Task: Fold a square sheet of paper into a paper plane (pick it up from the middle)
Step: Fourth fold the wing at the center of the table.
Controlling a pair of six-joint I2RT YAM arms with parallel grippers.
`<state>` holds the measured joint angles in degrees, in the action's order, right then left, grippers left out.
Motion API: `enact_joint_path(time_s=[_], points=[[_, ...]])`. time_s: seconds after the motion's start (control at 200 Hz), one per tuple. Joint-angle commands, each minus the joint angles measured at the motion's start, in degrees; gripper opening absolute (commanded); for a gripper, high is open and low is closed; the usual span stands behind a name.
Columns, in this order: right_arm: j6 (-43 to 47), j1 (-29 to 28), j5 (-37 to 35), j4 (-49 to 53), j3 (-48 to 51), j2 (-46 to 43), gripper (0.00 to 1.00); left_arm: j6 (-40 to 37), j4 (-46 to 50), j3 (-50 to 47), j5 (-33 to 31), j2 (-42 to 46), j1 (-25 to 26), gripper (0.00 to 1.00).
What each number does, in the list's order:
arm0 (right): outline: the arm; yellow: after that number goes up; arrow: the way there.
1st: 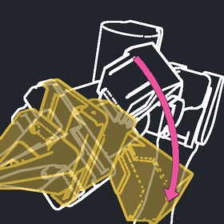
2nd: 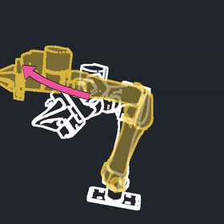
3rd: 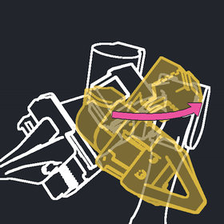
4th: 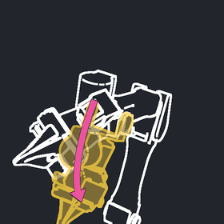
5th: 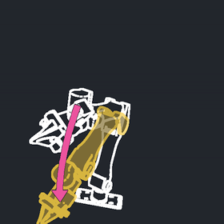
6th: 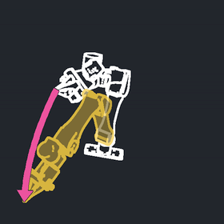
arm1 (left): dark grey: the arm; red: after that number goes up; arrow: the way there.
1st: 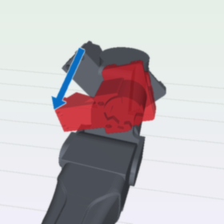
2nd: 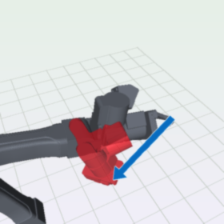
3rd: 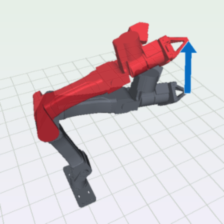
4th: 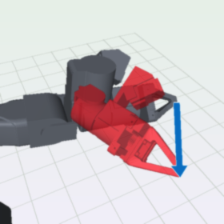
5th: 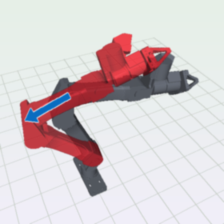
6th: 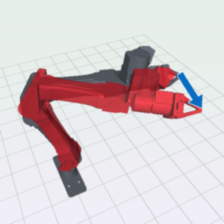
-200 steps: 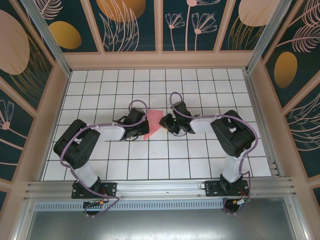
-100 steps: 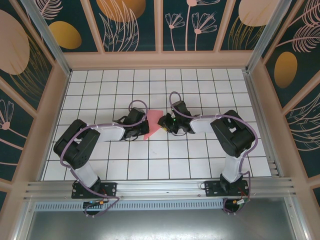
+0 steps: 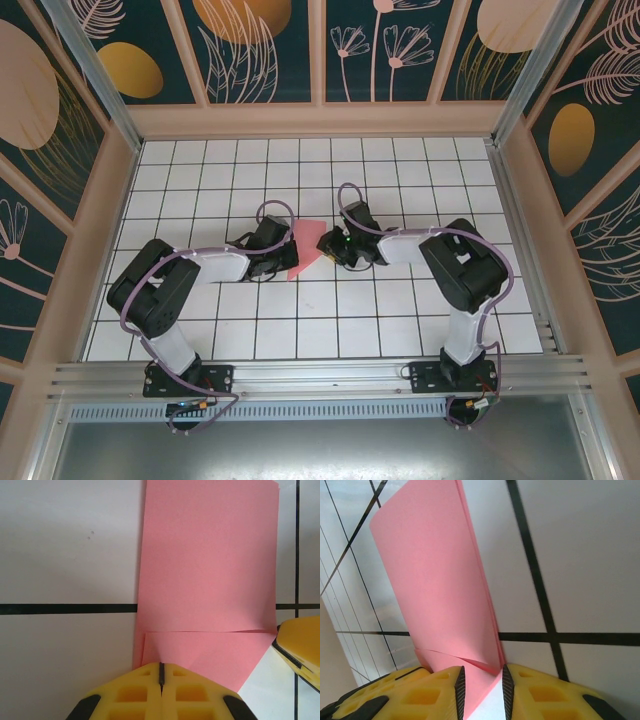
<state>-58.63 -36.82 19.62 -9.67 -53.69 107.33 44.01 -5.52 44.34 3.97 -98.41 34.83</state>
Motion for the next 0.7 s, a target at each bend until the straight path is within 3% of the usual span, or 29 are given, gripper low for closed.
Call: enact_joint_path(time_s=[0.0, 0.535, 0.696], points=[[1.4, -0.9, 1.4, -1.0, -2.1, 1.2, 0.28, 0.5, 2.2, -1.6, -0.6, -0.1, -0.3, 0.00], [1.7, -1.1, 7.0, -5.0, -1.8, 3.3, 0.25, -1.0, 1.6, -1.6, 0.3, 3.0, -0.2, 0.03], [0.3, -0.8, 7.6, -6.2, -2.8, 4.6, 0.12, -2.5, 1.3, -0.9, 0.7, 6.6, -0.3, 0.12]])
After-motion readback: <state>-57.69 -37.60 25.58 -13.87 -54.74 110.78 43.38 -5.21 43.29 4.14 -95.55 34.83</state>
